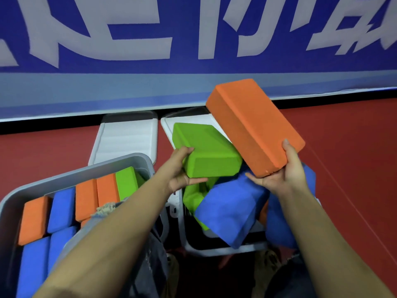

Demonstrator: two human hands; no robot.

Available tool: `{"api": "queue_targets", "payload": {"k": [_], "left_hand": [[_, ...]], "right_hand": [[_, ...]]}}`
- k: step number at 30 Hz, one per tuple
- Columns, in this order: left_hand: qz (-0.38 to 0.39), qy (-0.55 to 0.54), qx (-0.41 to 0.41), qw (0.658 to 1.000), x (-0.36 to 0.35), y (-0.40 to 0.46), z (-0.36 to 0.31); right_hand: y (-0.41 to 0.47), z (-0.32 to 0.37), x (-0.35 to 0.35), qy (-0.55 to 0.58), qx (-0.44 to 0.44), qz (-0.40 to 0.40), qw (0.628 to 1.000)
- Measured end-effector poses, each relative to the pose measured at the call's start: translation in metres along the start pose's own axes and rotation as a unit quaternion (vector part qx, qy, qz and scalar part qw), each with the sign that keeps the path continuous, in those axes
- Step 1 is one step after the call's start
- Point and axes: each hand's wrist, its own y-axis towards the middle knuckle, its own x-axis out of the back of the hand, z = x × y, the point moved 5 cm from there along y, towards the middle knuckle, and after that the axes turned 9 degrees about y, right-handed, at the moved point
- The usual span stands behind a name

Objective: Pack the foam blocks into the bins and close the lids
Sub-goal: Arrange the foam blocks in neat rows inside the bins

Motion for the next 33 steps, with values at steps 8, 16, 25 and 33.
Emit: {"api": "queue_targets", "payload": {"k": [8,16,25,33], "left_hand": [[0.161,0.06,0.004,0.985,-0.056,-0.017,0.064],[0.158,0.165,0.066,0.971,-0.052,-0.005,0.083],[0.106,0.159,0.148,0.97,-0.028,0.01,0.08],[0.073,0.089,0.108,0.987,-0.033,0.017,0.078]], "right_hand": [[-0.029,0.067,0.035,-0.083,0.182,0.001,0.98],[-0.031,0.075,0.089,-0.244,0.104,-0.054,0.963],[-0.051,0.095,0.043,-0.564,0.274,-0.07,0.776],[-0.054,0.045,-0.051,-0.865,0.204,0.042,0.457]]}}
